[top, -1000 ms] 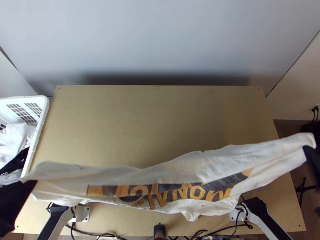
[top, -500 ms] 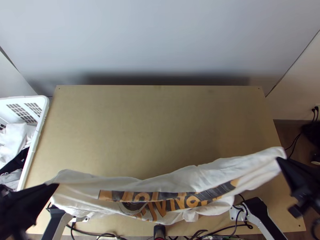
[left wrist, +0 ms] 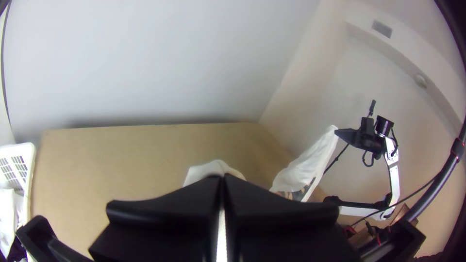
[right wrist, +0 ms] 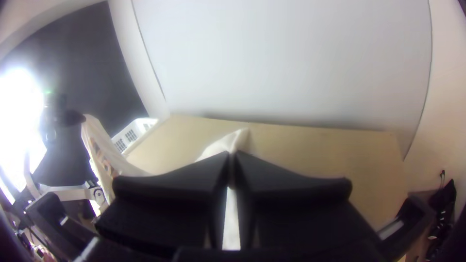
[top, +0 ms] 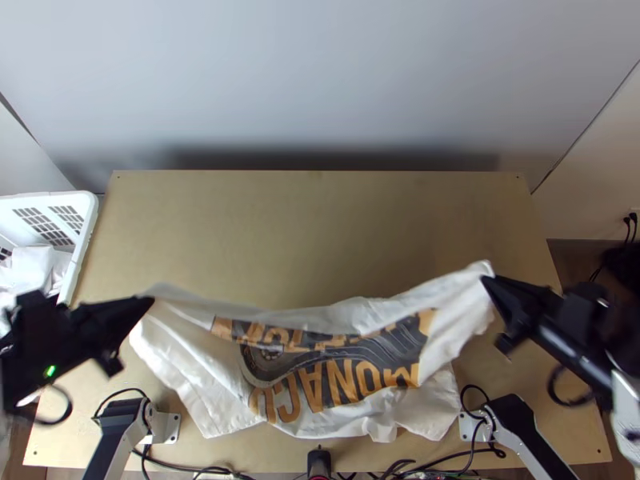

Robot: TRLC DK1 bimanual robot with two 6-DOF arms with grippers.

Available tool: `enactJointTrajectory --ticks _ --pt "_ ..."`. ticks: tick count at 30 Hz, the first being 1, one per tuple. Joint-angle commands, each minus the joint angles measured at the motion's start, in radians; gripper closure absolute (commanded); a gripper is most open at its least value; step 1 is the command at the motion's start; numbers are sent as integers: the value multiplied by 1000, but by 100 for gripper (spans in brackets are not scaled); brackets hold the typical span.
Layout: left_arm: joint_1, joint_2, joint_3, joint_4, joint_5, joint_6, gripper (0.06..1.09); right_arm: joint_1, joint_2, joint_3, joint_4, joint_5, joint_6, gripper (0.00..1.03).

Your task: Fold the t-shirt

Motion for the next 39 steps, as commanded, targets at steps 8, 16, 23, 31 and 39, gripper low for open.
enactJointTrajectory --ticks 8,16,23,31,39 --pt "-155 241 -336 422 -180 -17 105 -48 294 -213 417 -1 -8 100" --pt "-162 511 -325 634 -215 -30 105 -159 585 -176 613 -22 -26 100" --pt "-181 743 -234 749 -247 -49 105 -222 837 -64 685 -28 -32 100" --pt "-180 991 -96 809 -284 -52 105 -257 1034 54 740 -30 -51 100" --pt "-169 1175 40 843 -312 -52 105 -291 1191 195 740 -31 -60 100"
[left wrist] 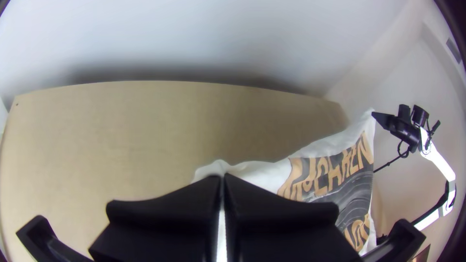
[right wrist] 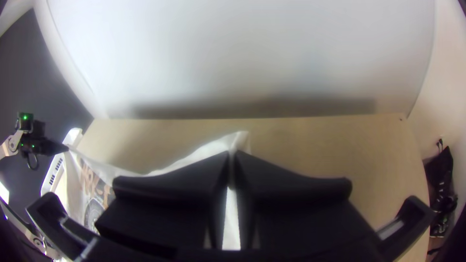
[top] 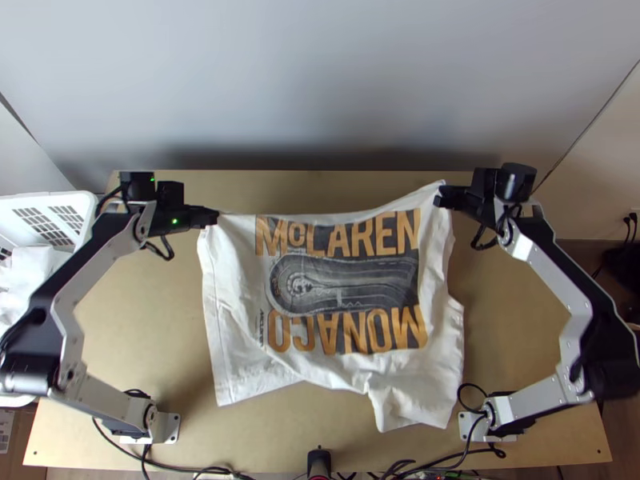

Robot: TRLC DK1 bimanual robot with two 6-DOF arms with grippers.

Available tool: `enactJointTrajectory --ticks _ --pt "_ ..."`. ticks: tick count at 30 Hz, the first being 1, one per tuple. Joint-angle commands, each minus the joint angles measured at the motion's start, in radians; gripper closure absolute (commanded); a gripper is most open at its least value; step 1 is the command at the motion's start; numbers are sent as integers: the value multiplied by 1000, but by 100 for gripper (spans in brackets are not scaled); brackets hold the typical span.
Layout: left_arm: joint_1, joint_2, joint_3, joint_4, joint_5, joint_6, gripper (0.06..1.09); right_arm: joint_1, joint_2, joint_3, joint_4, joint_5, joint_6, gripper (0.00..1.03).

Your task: Fold the t-shirt

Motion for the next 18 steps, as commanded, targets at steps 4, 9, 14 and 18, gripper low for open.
enactJointTrajectory --ticks 4,9,14,18 --pt "5 243 182 36 -34 -1 105 -31 191 170 10 -1 -7 100" --pt "-3 334 275 34 -54 -7 105 -25 281 263 10 -1 -7 100" --pt "-12 421 375 26 -64 -12 105 -15 373 377 7 -1 -3 100" --pt "-18 487 461 10 -71 -12 105 -1 430 449 3 0 -1 100"
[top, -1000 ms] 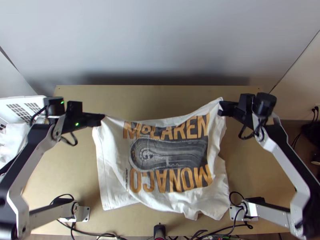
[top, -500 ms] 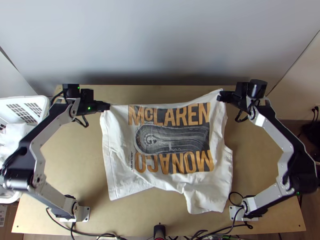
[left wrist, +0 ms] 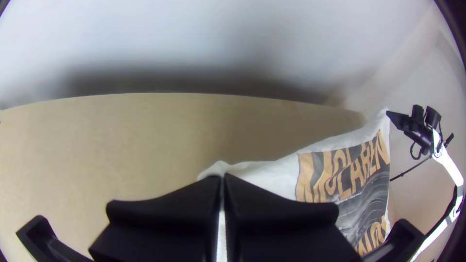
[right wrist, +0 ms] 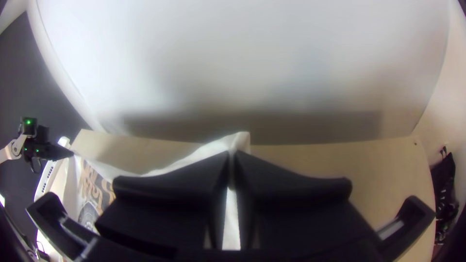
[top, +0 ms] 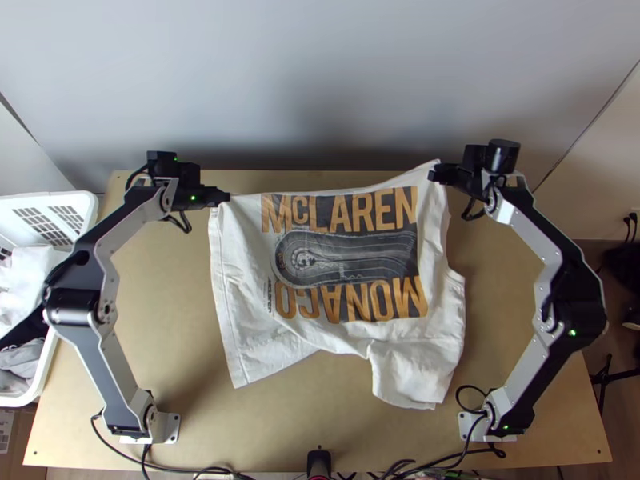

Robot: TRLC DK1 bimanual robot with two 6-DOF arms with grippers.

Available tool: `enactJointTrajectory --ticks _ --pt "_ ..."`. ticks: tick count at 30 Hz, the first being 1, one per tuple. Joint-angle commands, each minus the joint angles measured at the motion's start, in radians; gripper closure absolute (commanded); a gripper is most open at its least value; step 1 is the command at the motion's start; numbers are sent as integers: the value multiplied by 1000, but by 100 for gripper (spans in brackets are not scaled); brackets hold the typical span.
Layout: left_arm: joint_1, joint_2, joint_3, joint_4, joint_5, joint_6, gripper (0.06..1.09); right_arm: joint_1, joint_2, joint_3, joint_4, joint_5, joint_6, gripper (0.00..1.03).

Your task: Fold the t-shirt

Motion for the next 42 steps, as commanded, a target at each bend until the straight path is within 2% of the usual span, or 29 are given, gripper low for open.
enactJointTrajectory --ticks 1,5,9,12,13,14,15,16,17,18,24,29,32,35,42 --pt "-11 131 158 -30 -16 -1 105 17 118 139 -7 2 5 100" --pt "-19 187 234 -55 -22 -1 105 22 167 196 -10 4 12 100" --pt "-22 267 320 -90 -86 -1 105 22 221 256 -20 16 27 100" --pt "-17 302 362 -107 -98 -1 105 22 243 288 -30 25 36 99" --pt "-17 310 370 -107 -106 3 103 22 246 294 -30 28 41 95" --pt "-16 316 373 -108 -108 4 93 22 250 300 -31 31 48 94" --pt "-13 319 378 -108 -112 4 70 22 255 315 -53 41 50 79" --pt "-11 324 384 -111 -114 6 40 23 266 335 -80 50 50 45" --pt "-9 325 396 -136 -114 9 16 23 270 351 -100 51 51 4" --pt "-9 322 405 -151 -112 7 10 22 270 351 -105 54 58 5" --pt "-26 195 408 -266 -109 -8 10 10 154 320 -140 54 116 5" --pt "-48 45 346 -355 -66 -4 10 14 6 271 -283 51 131 5" --pt "-71 -107 188 -340 -49 21 10 23 -156 102 -290 51 90 5" --pt "-95 -276 -21 -263 -49 24 10 26 -325 -77 -284 51 36 5" --pt "-160 -592 -420 -223 -48 26 10 28 -689 -447 -287 51 7 5"
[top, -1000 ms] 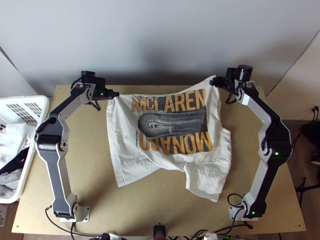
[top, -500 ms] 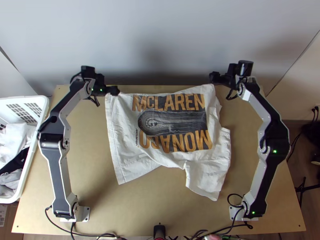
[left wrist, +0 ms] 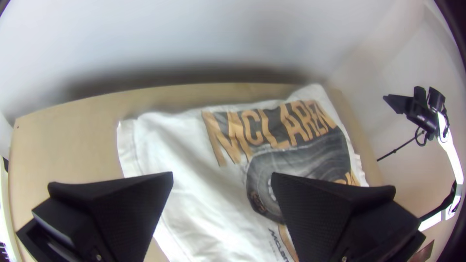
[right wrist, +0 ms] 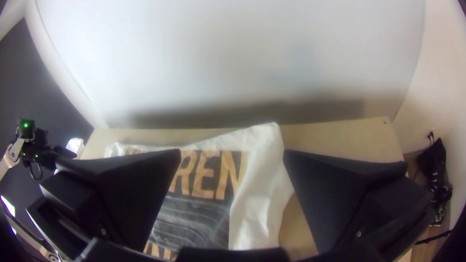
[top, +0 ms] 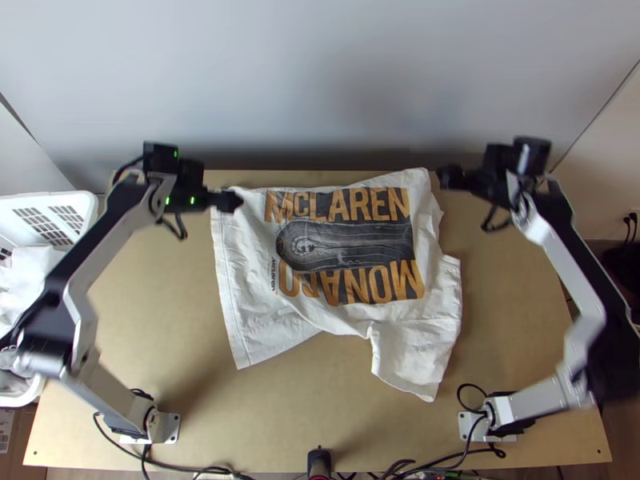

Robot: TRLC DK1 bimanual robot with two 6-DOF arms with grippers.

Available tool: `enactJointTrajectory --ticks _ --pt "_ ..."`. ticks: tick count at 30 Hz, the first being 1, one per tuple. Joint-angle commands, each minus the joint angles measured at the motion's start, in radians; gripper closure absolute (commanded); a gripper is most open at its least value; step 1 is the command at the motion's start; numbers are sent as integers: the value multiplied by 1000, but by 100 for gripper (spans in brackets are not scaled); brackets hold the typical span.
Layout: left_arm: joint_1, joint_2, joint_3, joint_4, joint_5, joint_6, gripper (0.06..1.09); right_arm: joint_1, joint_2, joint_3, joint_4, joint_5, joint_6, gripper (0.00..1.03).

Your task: Fold the t-shirt

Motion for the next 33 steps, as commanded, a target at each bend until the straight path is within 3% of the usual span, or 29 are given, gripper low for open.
enactJointTrajectory --ticks 1,5,10,17,24,33 --pt "-70 -332 -388 23 8 6 10 2 -363 -364 -11 0 -30 5" --pt "-158 -504 -568 -66 10 39 10 13 -509 -560 -16 0 -56 5" --pt "-230 -689 -731 -54 -6 30 10 83 -641 -732 -30 3 -68 5" --pt "-429 -828 -893 61 -170 126 10 109 -730 -870 -13 29 -174 5" --pt "-520 -835 -974 102 -188 229 11 2 -589 -884 -56 23 -39 5" --pt "-576 -821 -1014 162 -191 312 11 -44 -509 -870 -131 -26 -22 5"
